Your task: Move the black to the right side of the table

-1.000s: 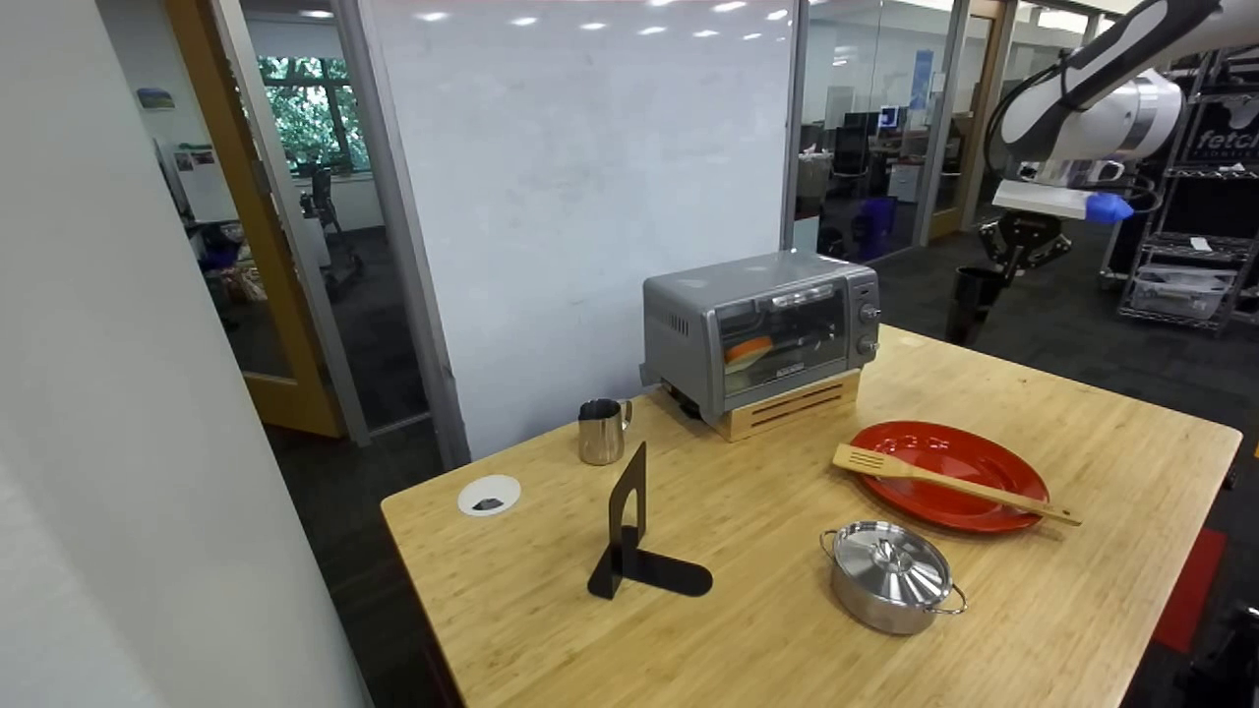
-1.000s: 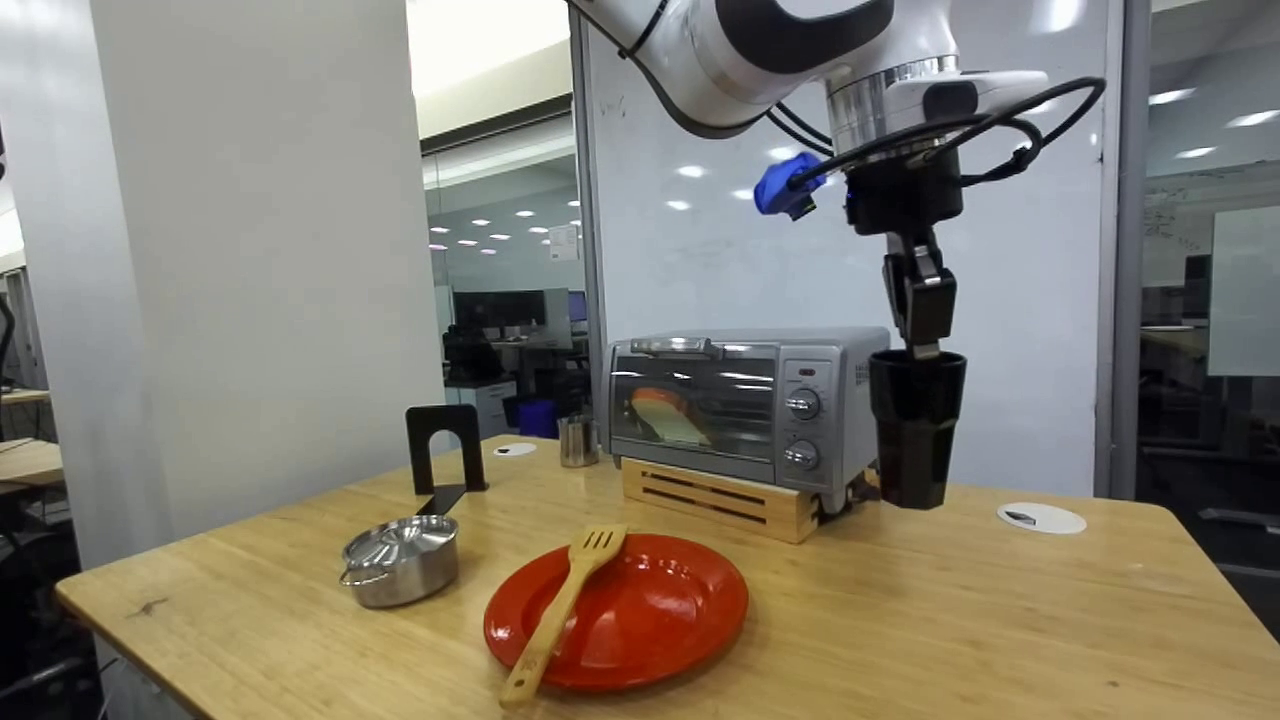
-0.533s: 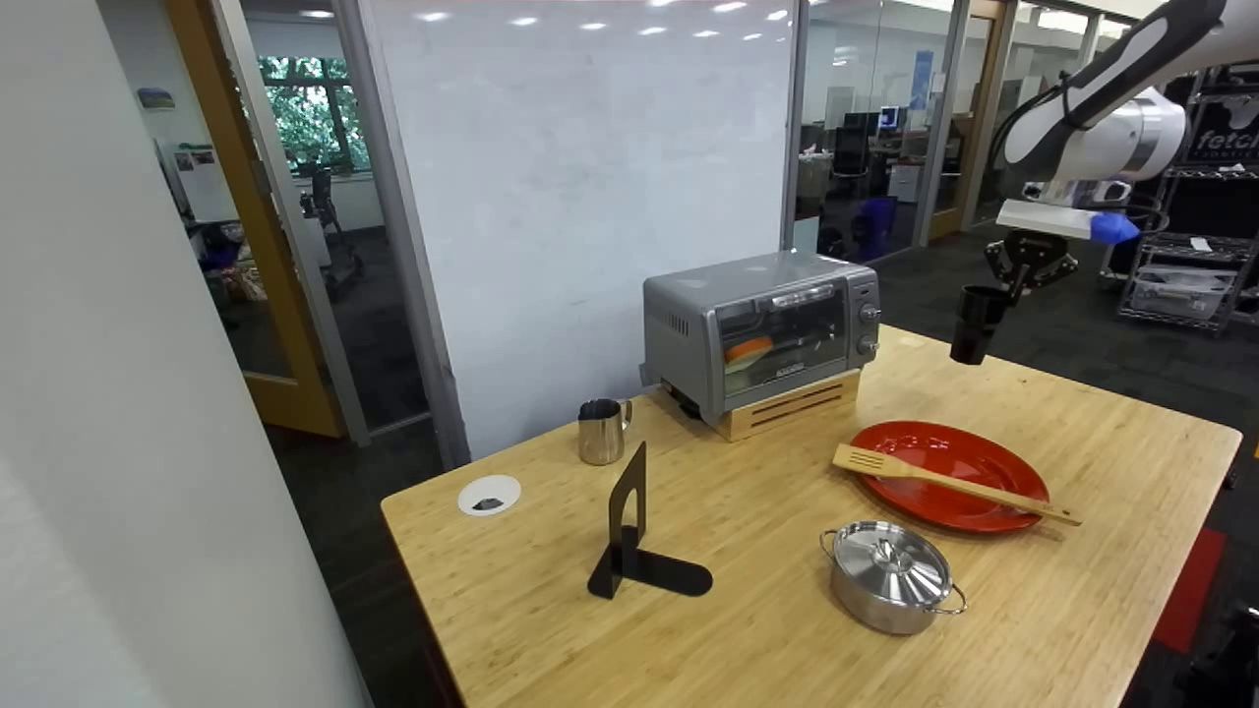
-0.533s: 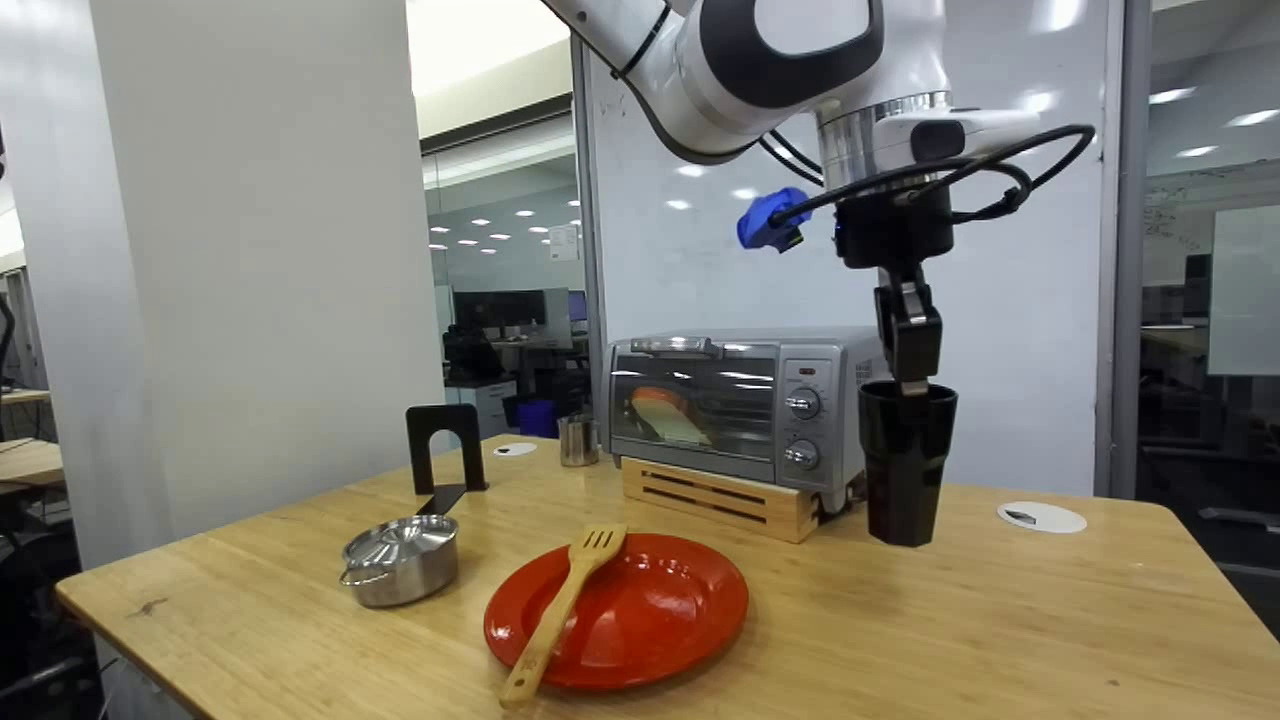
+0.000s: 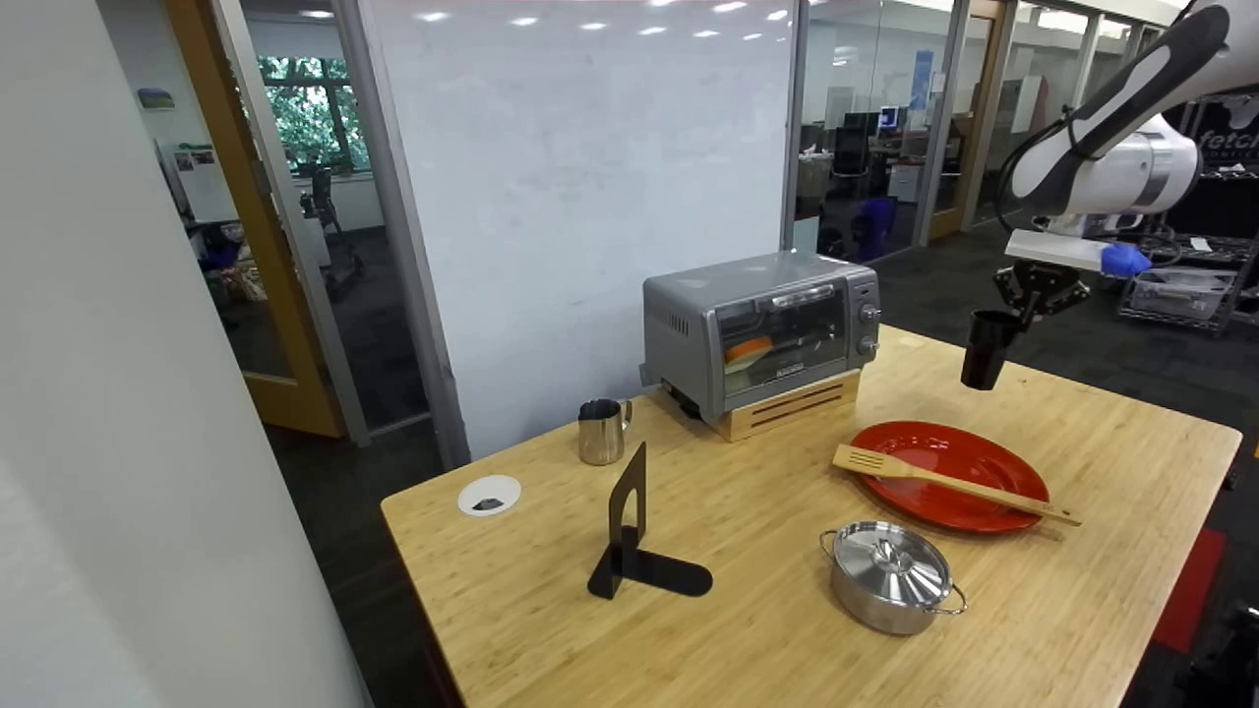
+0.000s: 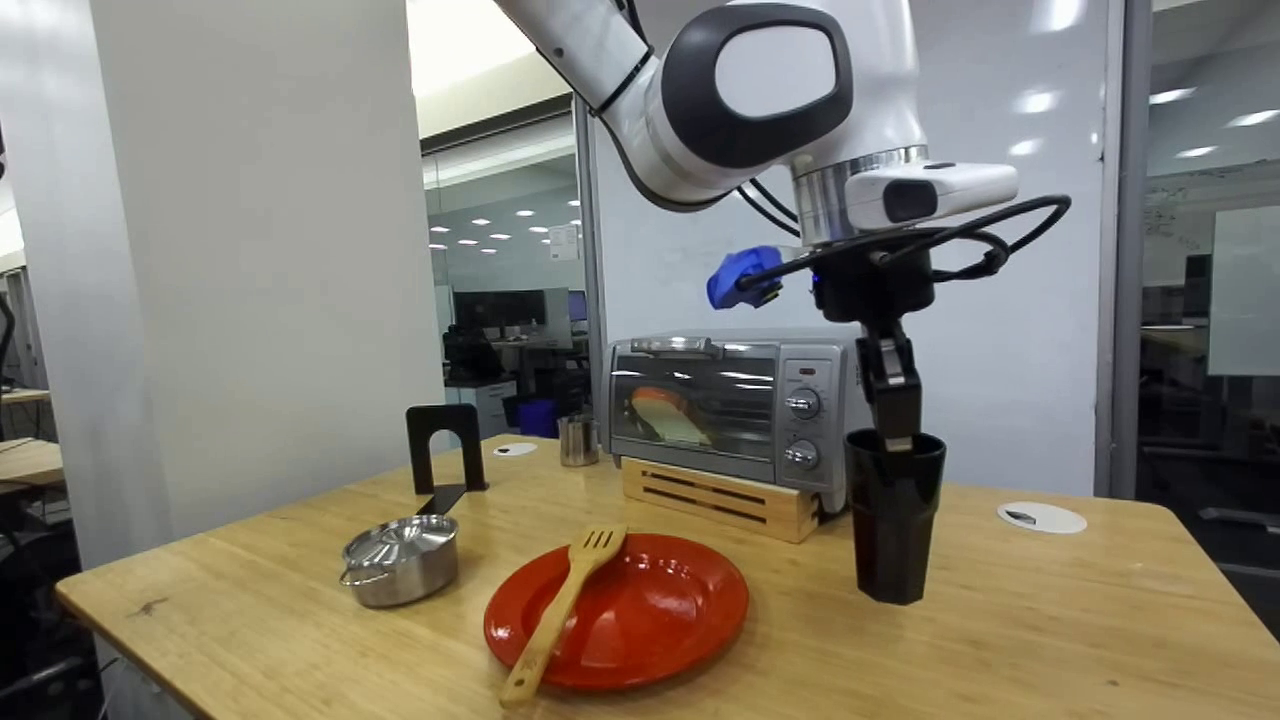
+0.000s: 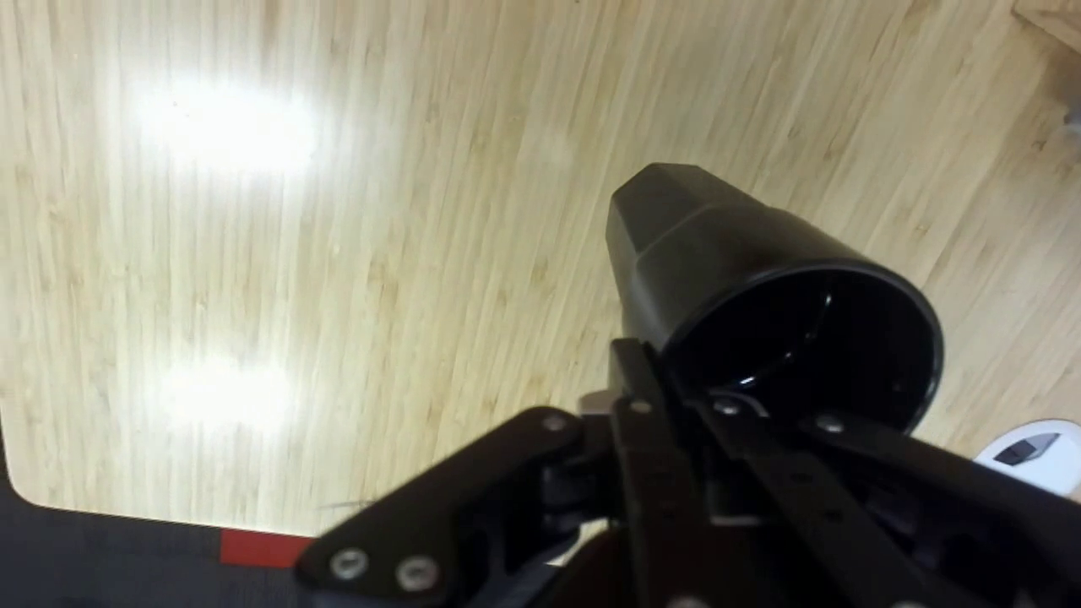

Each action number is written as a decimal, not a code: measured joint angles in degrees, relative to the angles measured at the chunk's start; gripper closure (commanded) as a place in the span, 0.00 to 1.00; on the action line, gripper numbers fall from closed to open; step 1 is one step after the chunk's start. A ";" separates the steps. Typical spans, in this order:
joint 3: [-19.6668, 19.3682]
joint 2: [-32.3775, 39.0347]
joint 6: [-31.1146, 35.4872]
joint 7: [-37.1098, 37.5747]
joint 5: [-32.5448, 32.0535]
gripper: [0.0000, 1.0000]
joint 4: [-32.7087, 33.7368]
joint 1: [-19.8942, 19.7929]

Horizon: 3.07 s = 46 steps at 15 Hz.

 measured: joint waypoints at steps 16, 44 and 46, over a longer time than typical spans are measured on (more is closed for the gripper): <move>-3.95 -0.77 6.42 0.04 -5.60 0.99 -6.12 4.13; 0.31 0.20 7.37 -7.78 0.71 0.99 -8.36 0.11; 0.32 0.36 7.37 -7.99 0.71 0.99 -8.37 0.11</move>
